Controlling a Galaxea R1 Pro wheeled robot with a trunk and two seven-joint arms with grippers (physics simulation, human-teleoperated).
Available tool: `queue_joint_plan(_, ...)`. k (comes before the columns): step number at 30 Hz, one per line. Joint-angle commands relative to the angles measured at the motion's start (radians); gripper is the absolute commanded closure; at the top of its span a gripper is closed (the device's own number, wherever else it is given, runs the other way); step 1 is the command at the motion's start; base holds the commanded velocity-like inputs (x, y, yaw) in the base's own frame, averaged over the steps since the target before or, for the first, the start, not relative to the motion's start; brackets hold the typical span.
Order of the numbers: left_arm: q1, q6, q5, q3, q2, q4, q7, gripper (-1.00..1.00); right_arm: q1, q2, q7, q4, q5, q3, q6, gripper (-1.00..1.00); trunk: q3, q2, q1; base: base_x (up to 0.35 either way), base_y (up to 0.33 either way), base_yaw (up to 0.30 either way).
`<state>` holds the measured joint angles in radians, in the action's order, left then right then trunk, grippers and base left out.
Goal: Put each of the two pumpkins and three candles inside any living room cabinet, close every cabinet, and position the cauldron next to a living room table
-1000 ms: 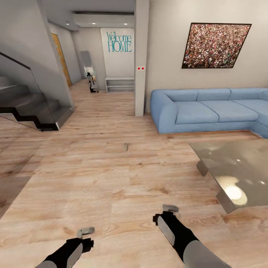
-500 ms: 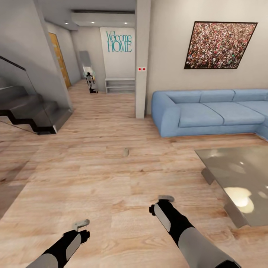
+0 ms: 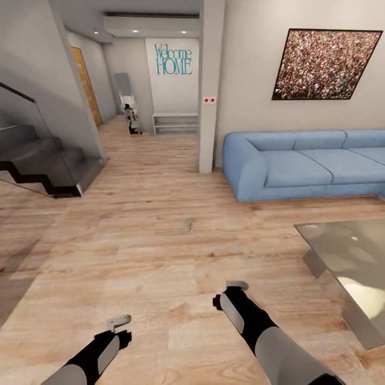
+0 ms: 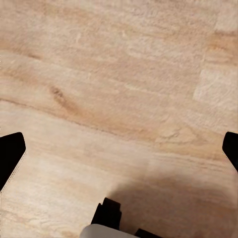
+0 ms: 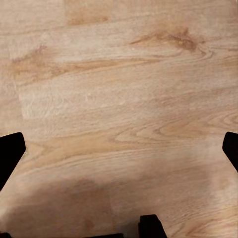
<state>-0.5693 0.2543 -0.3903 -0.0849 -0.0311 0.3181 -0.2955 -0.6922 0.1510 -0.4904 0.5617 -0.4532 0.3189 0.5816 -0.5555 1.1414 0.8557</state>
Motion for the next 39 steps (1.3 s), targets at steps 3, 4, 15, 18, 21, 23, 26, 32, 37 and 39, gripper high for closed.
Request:
queue_joint_plan(3, 0.000, 0.005, -0.009, -0.007, 0.000, 0.002, -0.007, -1.00, 0.000, -0.001, -0.009, 0.001, -0.009, 0.007, 0.003, -1.00, -0.001, 0.001, 0.001, 0.336, 0.100, 0.000)
queue_joint_plan(4, -0.001, 0.005, -0.009, -0.007, 0.000, 0.002, -0.007, -1.00, 0.000, -0.001, -0.009, 0.001, -0.009, 0.008, 0.003, -1.00, -0.001, 0.001, 0.001, 0.345, 0.038, 0.000)
queue_joint_plan(15, 0.000, -0.053, -0.011, -0.008, 0.038, 0.002, -0.203, -1.00, 0.000, 0.007, -0.010, 0.006, -0.008, 0.008, 0.006, -1.00, -0.001, 0.001, 0.001, 0.337, 0.006, 0.000)
queue_joint_plan(18, 0.000, -0.076, -0.011, -0.009, 0.056, 0.002, -0.253, -1.00, 0.000, 0.014, -0.010, 0.006, -0.009, 0.008, 0.006, -1.00, -0.001, 0.001, 0.001, 0.306, 0.112, 0.000)
queue_joint_plan(21, 0.000, -0.077, -0.012, -0.009, 0.057, 0.002, -0.256, -1.00, 0.000, 0.015, -0.010, 0.006, -0.008, 0.008, 0.006, -1.00, -0.001, 0.001, 0.001, 0.280, 0.222, 0.000)
queue_joint_plan(23, 0.000, -0.078, -0.012, -0.009, 0.057, 0.002, -0.256, -1.00, 0.000, 0.015, -0.009, 0.006, -0.009, 0.008, 0.006, -1.00, -0.001, 0.001, 0.001, 0.254, 0.250, 0.000)
queue_joint_plan(26, 0.000, -0.078, -0.012, -0.009, 0.057, 0.002, -0.257, -1.00, 0.000, 0.015, -0.010, 0.006, -0.009, 0.008, 0.006, -1.00, -0.001, 0.001, 0.001, 0.245, 0.258, 0.000)
queue_joint_plan(32, 0.000, -0.078, -0.012, -0.008, 0.056, 0.002, -0.255, -1.00, 0.000, 0.015, -0.009, 0.006, -0.009, 0.031, 0.004, -1.00, -0.001, 0.001, 0.001, 0.244, 0.259, 0.000)
queue_joint_plan(37, 0.000, -0.079, -0.012, -0.009, 0.056, 0.002, -0.254, -1.00, 0.000, 0.019, -0.008, 0.006, -0.009, 0.060, 0.003, -1.00, -0.001, 0.001, 0.001, 0.293, 0.207, 0.000)
queue_joint_plan(39, 0.000, -0.079, -0.012, -0.009, 0.056, 0.002, -0.254, -1.00, 0.000, 0.020, -0.008, 0.006, -0.009, 0.063, 0.003, -1.00, -0.001, 0.001, 0.001, 0.326, 0.133, 0.000)
